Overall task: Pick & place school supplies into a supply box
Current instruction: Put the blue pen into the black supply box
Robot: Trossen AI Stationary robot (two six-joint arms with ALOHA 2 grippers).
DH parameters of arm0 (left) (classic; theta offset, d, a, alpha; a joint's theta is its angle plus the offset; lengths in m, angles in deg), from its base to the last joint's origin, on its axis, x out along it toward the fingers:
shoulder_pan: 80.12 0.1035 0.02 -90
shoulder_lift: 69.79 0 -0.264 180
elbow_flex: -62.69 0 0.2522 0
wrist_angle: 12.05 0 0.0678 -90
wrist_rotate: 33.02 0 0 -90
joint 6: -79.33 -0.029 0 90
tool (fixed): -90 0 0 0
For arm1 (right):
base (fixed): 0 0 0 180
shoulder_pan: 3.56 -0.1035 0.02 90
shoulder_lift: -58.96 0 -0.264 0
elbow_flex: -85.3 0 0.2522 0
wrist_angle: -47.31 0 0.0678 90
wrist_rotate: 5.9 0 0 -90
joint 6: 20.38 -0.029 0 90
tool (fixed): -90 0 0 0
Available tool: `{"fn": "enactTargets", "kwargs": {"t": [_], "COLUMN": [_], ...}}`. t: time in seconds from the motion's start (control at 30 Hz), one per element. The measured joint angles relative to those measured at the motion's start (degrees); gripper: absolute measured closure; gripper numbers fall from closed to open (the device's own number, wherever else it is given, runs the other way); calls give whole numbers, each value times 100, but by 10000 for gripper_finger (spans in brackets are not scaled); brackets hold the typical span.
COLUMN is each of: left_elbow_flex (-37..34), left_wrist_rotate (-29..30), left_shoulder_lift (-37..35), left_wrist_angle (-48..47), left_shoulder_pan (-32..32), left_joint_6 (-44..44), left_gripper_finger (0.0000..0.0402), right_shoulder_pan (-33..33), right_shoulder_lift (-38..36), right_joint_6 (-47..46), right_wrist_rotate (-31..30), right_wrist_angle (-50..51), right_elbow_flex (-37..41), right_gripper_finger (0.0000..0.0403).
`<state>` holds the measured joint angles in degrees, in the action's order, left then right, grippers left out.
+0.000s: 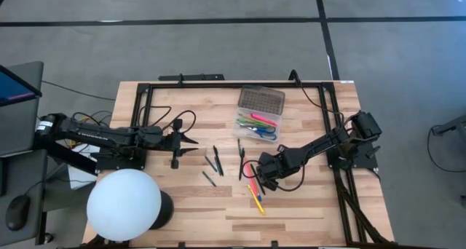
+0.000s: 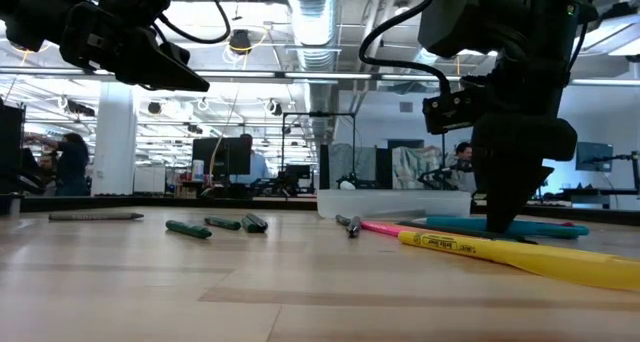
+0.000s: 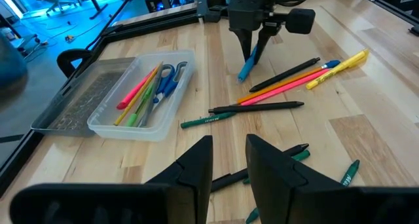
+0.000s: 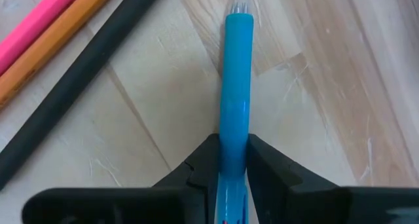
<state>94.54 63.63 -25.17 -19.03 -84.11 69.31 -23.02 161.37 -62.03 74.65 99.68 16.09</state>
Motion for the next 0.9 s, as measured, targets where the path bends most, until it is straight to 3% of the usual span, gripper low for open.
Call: {"fn": "enactTargets", "kwargs": {"t": [0.23,0.37,0.63,0.9], "left_elbow_flex": [0,0,-52,-52], "left_wrist_rotate": [0,-1,4,9], "left_shoulder_lift": [0,2,2,2], "left_wrist_angle": [0,0,51,52], "left_shoulder_pan": [0,-1,0,0], "left_joint_6": [0,0,-35,-63], "left_gripper_finger": [315,315,314,315], "right_shoulder_pan": [-118,-292,-463,202], "right_shoulder_lift": [37,33,28,13], "right_joint_6": [304,420,522,1662], "right_wrist_rotate": [56,-131,-1413,-2622], "right_wrist_angle": [589,1009,2020,1933], "right_elbow_flex": [-340,-749,-1503,-1820], "right_gripper_finger": [373,369,361,361]}}
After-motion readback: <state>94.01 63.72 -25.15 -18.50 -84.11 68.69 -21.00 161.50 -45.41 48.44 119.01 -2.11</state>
